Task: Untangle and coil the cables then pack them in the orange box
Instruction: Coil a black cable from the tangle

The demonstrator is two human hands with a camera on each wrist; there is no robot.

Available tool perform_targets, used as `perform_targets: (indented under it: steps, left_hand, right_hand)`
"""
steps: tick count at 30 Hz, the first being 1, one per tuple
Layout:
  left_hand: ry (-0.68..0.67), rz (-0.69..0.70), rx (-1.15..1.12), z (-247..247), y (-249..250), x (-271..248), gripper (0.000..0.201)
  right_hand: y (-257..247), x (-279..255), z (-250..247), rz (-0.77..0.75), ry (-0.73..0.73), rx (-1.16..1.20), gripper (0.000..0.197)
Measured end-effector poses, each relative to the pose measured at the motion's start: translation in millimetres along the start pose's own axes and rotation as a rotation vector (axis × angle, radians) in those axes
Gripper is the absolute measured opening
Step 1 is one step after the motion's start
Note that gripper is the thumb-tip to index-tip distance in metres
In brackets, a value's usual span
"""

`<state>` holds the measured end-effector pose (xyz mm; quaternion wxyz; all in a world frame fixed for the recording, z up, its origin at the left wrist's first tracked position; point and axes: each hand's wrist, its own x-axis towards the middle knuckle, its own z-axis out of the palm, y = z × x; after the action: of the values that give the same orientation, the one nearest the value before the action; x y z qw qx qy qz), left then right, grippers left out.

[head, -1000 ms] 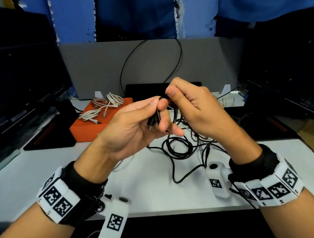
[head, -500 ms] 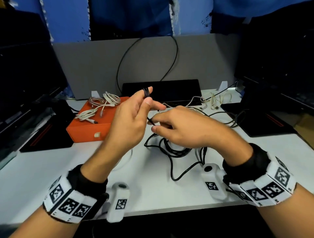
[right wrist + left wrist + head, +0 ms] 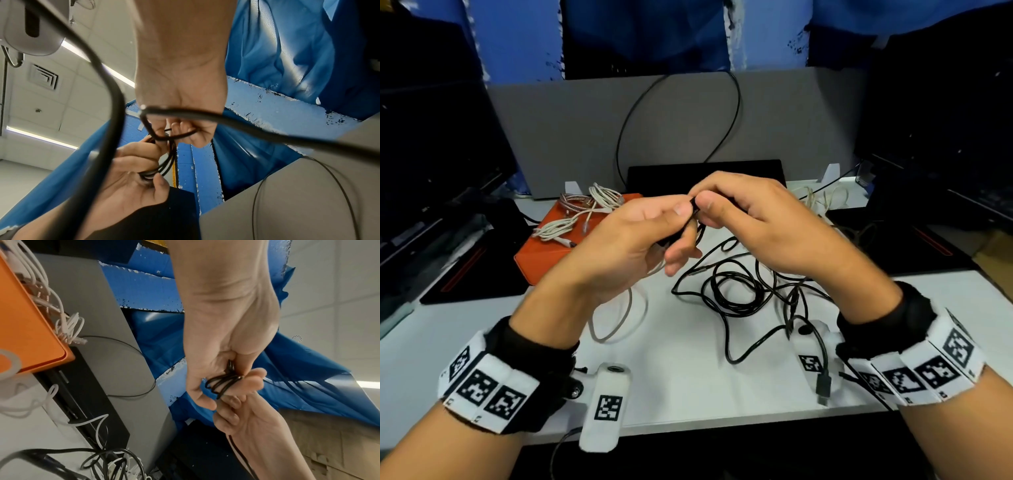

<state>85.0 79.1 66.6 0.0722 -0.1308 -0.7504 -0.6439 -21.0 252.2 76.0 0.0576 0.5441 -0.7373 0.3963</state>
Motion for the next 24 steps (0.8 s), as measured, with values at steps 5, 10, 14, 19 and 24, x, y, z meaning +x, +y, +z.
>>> perform_targets:
  steps: [5, 10, 14, 19, 24]
  left_hand:
    - [-0.043, -0.032, 0.042, 0, -3, 1, 0.028]
    - [-0.092, 0.008, -0.061, -1, -2, 3, 0.033]
    - [-0.063, 0.072, -0.085, -10, 2, 9, 0.039]
    - [-0.099, 0.127, -0.224, -4, 0, 18, 0.064]
    - [0.241, 0.123, -0.398, -8, -6, 29, 0.045]
  right_hand:
    - [5, 0, 3, 0.016, 0.031, -0.033, 0.023]
    - [9, 4, 8, -0.056, 0.114, 0.002, 0.024]
    - [11, 5, 7, -0.013, 0.172, 0.176, 0.020]
    - [10, 6, 1, 0.010, 0.308, 0.252, 0.021]
    - [22, 8, 12, 0.133, 0.132, 0.022, 0.025]
